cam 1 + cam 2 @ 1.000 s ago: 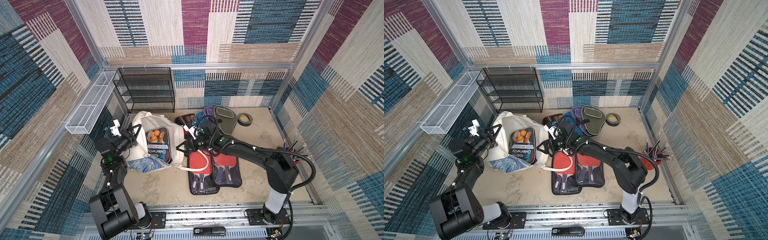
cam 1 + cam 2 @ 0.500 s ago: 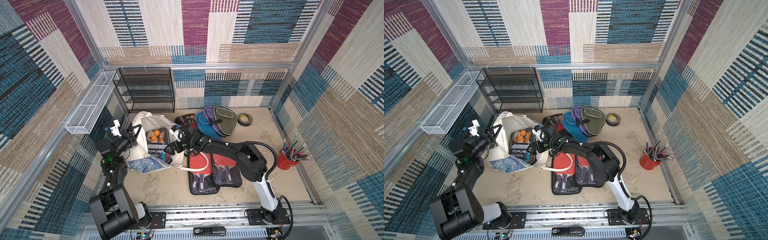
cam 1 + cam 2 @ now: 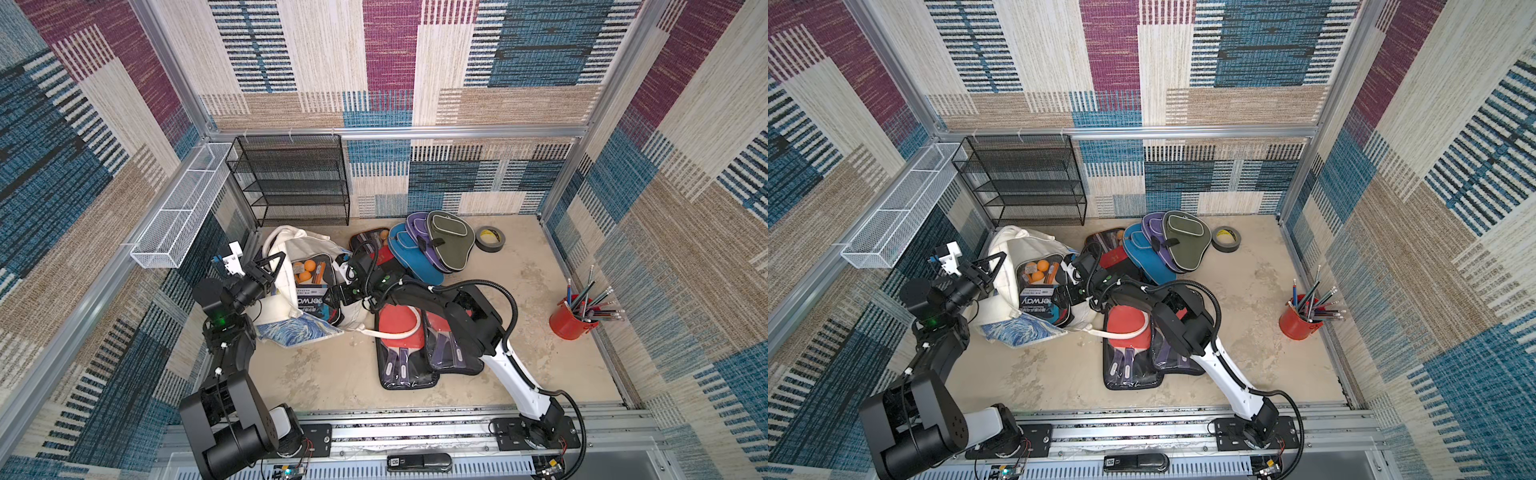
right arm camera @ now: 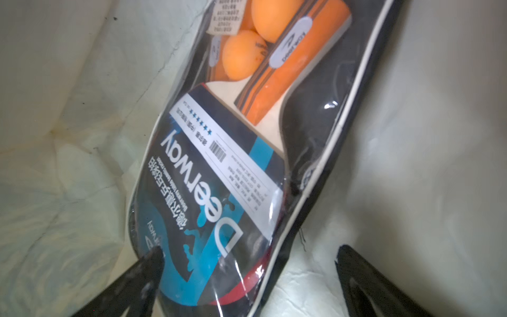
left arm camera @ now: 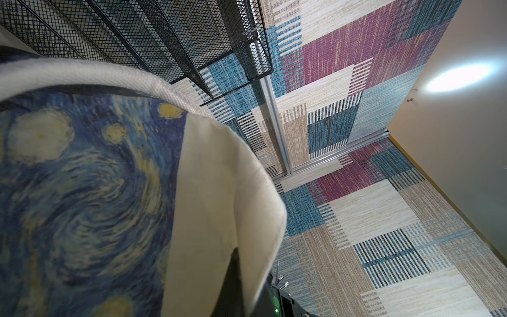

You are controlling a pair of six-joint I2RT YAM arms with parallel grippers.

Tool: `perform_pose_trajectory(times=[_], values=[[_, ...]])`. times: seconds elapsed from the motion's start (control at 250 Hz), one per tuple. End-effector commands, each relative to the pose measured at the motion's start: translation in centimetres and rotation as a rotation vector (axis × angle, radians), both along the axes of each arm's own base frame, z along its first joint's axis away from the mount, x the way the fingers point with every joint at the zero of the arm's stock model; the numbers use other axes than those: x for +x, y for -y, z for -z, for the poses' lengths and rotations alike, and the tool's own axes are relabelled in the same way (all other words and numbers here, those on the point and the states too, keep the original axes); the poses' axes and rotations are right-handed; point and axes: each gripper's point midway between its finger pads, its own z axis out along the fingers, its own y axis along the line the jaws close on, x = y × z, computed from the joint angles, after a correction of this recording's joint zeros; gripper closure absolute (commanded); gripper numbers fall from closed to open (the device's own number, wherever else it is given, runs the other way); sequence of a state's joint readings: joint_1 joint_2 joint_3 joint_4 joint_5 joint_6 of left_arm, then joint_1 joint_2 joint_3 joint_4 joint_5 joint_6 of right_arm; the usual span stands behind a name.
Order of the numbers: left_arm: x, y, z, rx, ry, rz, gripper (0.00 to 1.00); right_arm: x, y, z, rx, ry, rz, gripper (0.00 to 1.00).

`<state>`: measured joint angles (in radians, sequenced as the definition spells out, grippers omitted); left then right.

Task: Remove the ping pong set from the canvas bag
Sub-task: Pick up the ping pong set from the canvas bag.

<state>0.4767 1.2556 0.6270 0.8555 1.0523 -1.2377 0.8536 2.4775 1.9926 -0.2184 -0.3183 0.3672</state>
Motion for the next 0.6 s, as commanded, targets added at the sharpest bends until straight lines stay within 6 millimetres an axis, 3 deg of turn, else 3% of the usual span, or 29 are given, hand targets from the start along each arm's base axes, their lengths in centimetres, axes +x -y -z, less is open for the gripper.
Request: perform_pose_trajectory(times=[0.0, 0.136, 0.456, 0.596], values=[[-0.1, 0.1, -0.3, 0.028, 0.031, -0.002, 1.00, 0.4, -0.3, 1.2, -0.005, -0.034, 0.030, 0.00], [0.0, 0.4, -0.4, 0.031, 0.034, 0.006, 1.00, 0.5, -1.1, 2.0, 0.011, -0.060, 0.023, 0.00], [0.1, 1.6, 0.1, 0.043, 0.020, 0.032, 1.00, -0.3, -4.1, 0.9, 0.069, -0.064, -0.023, 0.00], [0.0, 2.1, 0.0, 0.056, 0.021, 0.042, 1.00, -0.9, -5.1, 1.3, 0.070, -0.070, -0.041, 0.00]])
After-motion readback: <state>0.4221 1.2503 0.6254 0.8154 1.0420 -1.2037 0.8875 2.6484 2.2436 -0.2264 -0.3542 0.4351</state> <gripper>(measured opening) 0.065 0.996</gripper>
